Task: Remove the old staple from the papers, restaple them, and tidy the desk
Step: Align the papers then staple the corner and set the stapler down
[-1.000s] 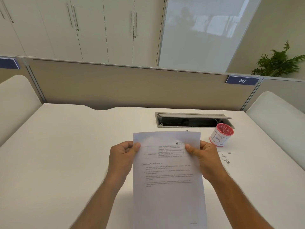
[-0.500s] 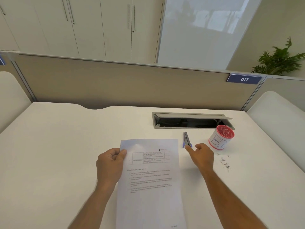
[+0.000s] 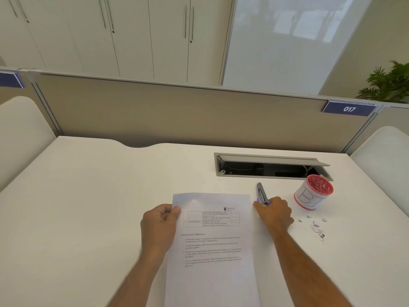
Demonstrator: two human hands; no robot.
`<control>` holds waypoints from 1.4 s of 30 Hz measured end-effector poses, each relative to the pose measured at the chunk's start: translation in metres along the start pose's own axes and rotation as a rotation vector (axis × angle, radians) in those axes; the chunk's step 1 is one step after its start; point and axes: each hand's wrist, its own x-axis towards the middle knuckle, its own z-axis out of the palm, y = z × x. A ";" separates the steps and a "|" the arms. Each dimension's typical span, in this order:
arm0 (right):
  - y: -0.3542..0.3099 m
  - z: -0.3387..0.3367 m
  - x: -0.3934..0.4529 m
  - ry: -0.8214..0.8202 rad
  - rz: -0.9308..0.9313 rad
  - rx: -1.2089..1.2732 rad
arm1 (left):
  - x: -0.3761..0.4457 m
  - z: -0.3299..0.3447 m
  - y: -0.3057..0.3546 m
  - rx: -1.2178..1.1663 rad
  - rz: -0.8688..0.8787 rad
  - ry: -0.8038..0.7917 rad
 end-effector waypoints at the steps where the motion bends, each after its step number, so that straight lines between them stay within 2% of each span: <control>1: 0.001 -0.001 -0.001 0.025 0.000 0.052 | 0.000 0.000 0.000 -0.002 0.000 -0.003; 4: 0.004 -0.009 -0.011 0.106 -0.013 0.457 | -0.002 0.000 0.001 -0.004 0.001 -0.014; 6: 0.004 -0.020 -0.019 0.084 -0.017 0.790 | -0.003 0.000 0.002 -0.007 0.005 -0.017; 9: 0.002 -0.045 -0.030 -0.052 0.016 1.179 | -0.007 0.000 0.003 -0.006 0.013 -0.021; 12: -0.008 -0.074 -0.040 -0.204 0.064 1.303 | -0.013 0.000 0.006 -0.003 0.023 -0.036; 15: -0.016 -0.095 -0.054 -0.288 -0.018 1.217 | -0.020 0.001 0.010 -0.010 0.032 -0.058; 22: -0.042 -0.136 -0.096 -0.463 -0.349 0.983 | -0.036 -0.001 0.019 0.001 0.053 -0.083; 28: -0.063 -0.154 -0.126 -0.460 -0.533 0.664 | -0.051 -0.008 0.022 -0.010 0.056 -0.091; 32: -0.070 -0.168 -0.139 -0.706 -0.524 0.510 | -0.060 -0.013 0.023 -0.007 0.064 -0.090; 34: -0.072 -0.173 -0.145 -0.742 -0.636 0.438 | -0.064 -0.015 0.024 -0.006 0.073 -0.087; 38: -0.078 -0.175 -0.155 -0.619 -0.893 0.185 | -0.074 -0.019 0.025 0.013 0.097 -0.085; 42: -0.089 -0.175 -0.172 -0.507 -1.002 0.021 | -0.086 -0.022 0.028 0.027 0.122 -0.100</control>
